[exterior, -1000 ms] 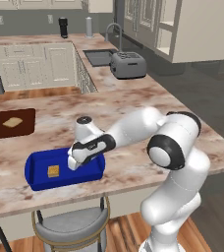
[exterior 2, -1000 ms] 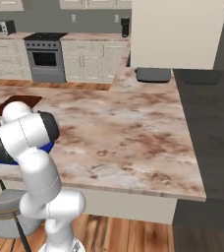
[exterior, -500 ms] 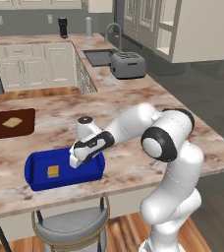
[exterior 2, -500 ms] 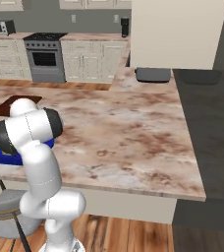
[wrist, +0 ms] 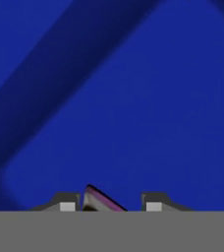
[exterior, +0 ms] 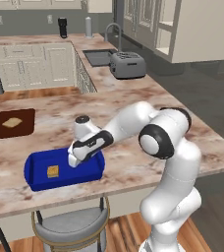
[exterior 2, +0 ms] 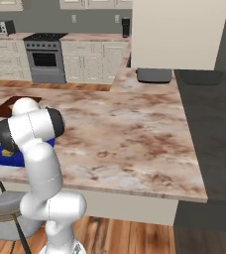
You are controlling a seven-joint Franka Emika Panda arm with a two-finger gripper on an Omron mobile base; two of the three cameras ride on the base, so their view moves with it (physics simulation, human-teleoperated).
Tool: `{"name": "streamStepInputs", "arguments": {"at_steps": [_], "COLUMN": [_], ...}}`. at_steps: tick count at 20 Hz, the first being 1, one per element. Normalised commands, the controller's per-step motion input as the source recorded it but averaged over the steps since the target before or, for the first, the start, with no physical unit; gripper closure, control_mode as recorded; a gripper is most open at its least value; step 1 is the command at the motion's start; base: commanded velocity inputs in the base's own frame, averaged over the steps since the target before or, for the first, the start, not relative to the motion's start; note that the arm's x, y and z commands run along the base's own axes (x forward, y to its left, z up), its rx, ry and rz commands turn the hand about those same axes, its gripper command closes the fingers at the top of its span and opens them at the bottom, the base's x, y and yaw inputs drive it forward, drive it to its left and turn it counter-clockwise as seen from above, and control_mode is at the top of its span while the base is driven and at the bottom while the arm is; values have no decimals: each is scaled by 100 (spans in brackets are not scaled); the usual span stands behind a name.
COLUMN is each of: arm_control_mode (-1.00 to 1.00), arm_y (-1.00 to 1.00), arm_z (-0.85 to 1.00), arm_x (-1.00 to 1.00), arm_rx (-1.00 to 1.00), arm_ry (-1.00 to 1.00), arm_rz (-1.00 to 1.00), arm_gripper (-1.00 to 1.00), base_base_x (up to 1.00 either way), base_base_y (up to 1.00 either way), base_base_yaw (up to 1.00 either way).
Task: Take the cakes from the fridge and place them on the empty tray on the dining counter.
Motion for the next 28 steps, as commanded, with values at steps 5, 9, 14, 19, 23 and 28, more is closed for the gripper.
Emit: {"name": "streamStepInputs", "arguments": {"at_steps": [5,9,14,19,23,28], "arm_control_mode": [-100,-100,-100,-100,-100,-100], "arm_y": [1,-5,-26,-55,-85,-96], "arm_z": [13,78,93,91,68,56], "arm_x": [-62,-92,-100,-97,-89,-83], "arm_rx": [0,4,13,21,25,30], "arm_ry": [-13,-26,-30,-23,-18,-12], "arm_rz": [1,3,3,3,-8,-12], "arm_gripper": [-100,-100,-100,-100,-100,-100], "base_base_x": [0,0,0,0,0,0], "base_base_y": [0,0,0,0,0,0], "base_base_yaw": [0,0,0,0,0,0]}}
